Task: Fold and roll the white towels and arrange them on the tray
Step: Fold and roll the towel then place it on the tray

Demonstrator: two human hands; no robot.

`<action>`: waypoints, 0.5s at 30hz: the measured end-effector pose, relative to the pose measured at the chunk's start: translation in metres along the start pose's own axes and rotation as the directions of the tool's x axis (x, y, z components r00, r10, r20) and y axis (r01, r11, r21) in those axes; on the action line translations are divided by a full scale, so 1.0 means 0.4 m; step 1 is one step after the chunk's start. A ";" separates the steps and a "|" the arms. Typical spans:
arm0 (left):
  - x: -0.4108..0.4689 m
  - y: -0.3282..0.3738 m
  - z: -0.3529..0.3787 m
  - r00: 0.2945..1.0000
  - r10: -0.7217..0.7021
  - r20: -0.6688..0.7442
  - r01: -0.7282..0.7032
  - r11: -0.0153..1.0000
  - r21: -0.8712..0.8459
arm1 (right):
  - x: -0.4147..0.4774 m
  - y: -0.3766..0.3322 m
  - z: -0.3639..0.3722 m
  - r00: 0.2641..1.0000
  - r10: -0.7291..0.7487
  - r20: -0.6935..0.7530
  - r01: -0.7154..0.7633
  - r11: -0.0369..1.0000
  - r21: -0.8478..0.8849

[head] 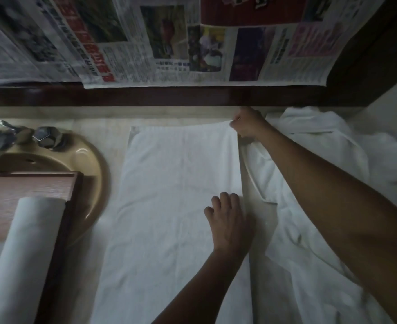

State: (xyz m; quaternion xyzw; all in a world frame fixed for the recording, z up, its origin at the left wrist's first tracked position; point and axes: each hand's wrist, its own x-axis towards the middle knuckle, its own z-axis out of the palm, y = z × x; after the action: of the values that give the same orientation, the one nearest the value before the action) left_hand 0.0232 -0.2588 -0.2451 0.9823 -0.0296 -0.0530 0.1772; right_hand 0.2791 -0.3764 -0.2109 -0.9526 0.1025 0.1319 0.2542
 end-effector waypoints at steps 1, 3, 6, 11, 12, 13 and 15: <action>0.000 0.008 -0.002 1.000 0.007 0.012 -0.007 1.000 -0.007 | -0.007 0.001 -0.011 1.000 0.005 -0.027 -0.003 0.998 0.059; 0.001 0.016 -0.002 0.999 0.021 0.039 -0.019 0.999 -0.035 | -0.017 0.006 -0.023 0.999 0.015 -0.048 -0.006 0.985 0.172; 0.008 0.011 -0.023 1.000 0.002 0.016 0.000 0.984 -0.181 | -0.029 0.002 -0.031 1.000 -0.019 0.022 0.011 0.942 0.335; 0.001 -0.063 -0.143 0.998 -0.035 0.046 0.053 0.864 -0.501 | -0.054 -0.060 -0.035 0.962 -0.191 0.195 -0.005 0.700 0.714; 0.000 -0.071 -0.170 0.994 -0.068 0.089 0.106 0.820 -0.562 | -0.057 -0.063 -0.036 0.959 -0.228 0.171 0.040 0.701 0.712; -0.001 -0.086 -0.194 0.986 -0.098 0.132 0.158 0.787 -0.597 | -0.059 -0.072 -0.032 0.956 -0.257 0.140 0.086 0.704 0.705; -0.008 -0.124 -0.241 0.966 -0.146 0.212 0.253 0.703 -0.665 | -0.065 -0.102 -0.009 0.953 -0.289 0.092 0.150 0.713 0.685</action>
State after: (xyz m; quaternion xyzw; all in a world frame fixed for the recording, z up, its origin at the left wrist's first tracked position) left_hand 0.0329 -0.1789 -0.1722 0.8374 0.0862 -0.1494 0.5186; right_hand 0.2660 -0.3402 -0.1813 -0.7850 0.0035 0.1460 0.6020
